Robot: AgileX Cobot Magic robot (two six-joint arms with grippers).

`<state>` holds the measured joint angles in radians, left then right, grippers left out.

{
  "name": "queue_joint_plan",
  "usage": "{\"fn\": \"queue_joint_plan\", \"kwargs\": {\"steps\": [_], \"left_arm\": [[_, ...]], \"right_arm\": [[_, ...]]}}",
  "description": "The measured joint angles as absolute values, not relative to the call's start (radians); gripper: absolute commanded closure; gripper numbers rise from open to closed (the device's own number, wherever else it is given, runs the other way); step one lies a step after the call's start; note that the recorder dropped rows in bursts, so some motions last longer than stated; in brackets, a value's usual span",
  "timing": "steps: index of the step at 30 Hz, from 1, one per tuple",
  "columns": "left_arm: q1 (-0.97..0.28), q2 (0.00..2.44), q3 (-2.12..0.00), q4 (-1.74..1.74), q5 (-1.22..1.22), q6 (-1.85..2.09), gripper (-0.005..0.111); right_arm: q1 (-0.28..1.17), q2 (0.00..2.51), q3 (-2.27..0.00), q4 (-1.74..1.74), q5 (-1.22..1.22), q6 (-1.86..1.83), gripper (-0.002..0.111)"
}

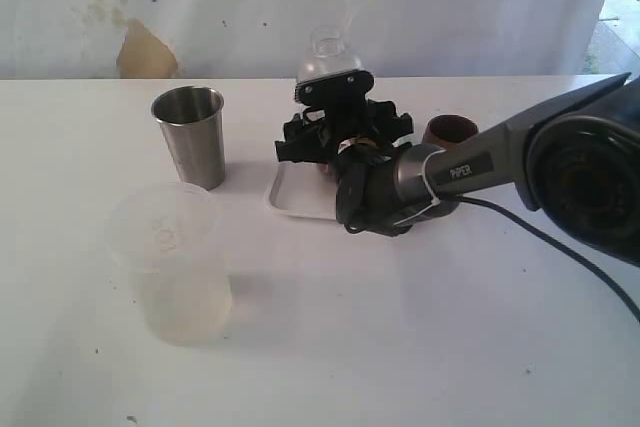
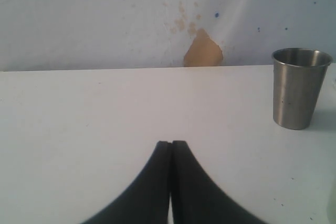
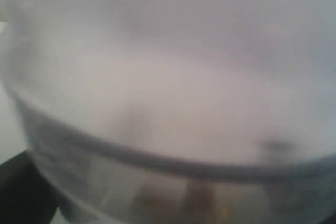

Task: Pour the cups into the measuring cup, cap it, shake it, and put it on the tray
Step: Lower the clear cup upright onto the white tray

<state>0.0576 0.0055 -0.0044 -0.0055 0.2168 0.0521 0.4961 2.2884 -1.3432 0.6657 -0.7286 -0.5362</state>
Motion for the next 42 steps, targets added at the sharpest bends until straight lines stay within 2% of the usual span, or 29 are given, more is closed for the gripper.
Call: {"fn": "queue_joint_plan", "kwargs": {"steps": [24,39,42], "left_arm": [[0.058,0.005,-0.004,-0.005,0.217,0.052,0.107],[0.058,0.005,-0.004,-0.005,0.217,0.052,0.107],[0.058,0.005,-0.004,-0.005,0.217,0.052,0.107]], "right_arm": [[0.494,2.209,-1.341,0.67,-0.599,-0.542,0.015],[0.494,2.12,-1.341,0.748,-0.693,-0.66,0.015],[0.494,2.064,-1.341,0.748,-0.687,-0.667,0.025]]}}
